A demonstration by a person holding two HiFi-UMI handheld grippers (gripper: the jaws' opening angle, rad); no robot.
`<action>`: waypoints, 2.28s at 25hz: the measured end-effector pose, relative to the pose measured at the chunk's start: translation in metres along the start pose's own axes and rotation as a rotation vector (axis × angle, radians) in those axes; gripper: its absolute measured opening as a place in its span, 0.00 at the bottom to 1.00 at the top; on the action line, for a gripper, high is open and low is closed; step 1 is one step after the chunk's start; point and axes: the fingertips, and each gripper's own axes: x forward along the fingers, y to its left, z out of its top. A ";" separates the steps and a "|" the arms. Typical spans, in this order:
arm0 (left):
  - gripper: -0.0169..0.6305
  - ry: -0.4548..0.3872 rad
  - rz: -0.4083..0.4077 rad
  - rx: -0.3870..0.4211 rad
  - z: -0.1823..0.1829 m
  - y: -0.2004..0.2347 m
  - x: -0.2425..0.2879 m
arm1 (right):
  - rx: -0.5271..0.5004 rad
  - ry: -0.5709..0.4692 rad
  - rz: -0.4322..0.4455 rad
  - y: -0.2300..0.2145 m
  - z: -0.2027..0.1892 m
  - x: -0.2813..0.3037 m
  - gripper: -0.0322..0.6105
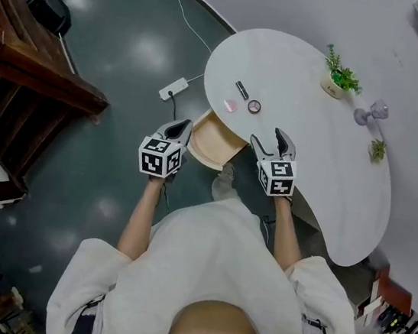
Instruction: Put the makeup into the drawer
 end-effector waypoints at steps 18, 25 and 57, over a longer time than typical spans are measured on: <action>0.04 0.043 0.070 -0.064 0.029 0.036 0.062 | -0.024 0.216 0.119 -0.037 -0.027 0.117 0.51; 0.04 0.044 0.028 -0.055 0.036 0.058 0.066 | -0.021 0.344 0.089 -0.040 -0.050 0.157 0.50; 0.04 0.070 0.008 -0.088 0.014 0.100 0.044 | -0.070 0.329 0.092 -0.003 -0.037 0.146 0.38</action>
